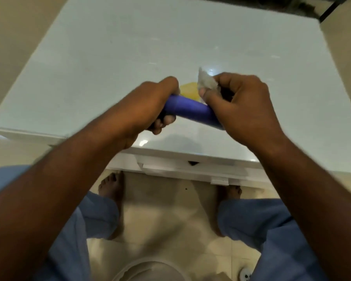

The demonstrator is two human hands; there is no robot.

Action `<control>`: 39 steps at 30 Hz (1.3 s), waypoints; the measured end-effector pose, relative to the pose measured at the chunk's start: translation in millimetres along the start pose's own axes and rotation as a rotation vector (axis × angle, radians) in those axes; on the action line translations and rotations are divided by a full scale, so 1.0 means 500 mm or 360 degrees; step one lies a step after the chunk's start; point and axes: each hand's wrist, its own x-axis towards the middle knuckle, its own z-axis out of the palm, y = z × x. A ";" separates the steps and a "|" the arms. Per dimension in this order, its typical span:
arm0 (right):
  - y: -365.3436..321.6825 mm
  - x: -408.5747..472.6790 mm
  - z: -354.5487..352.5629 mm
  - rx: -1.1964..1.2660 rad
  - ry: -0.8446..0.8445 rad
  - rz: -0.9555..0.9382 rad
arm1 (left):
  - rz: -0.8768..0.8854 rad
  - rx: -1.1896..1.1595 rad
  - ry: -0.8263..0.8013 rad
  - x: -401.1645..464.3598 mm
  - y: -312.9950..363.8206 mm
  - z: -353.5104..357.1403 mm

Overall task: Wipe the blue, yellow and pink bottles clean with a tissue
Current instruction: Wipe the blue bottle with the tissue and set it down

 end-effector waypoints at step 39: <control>-0.073 -0.093 0.049 -0.0198 -0.0321 -0.0561 | 0.0304 0.0366 0.0378 -0.040 -0.019 0.005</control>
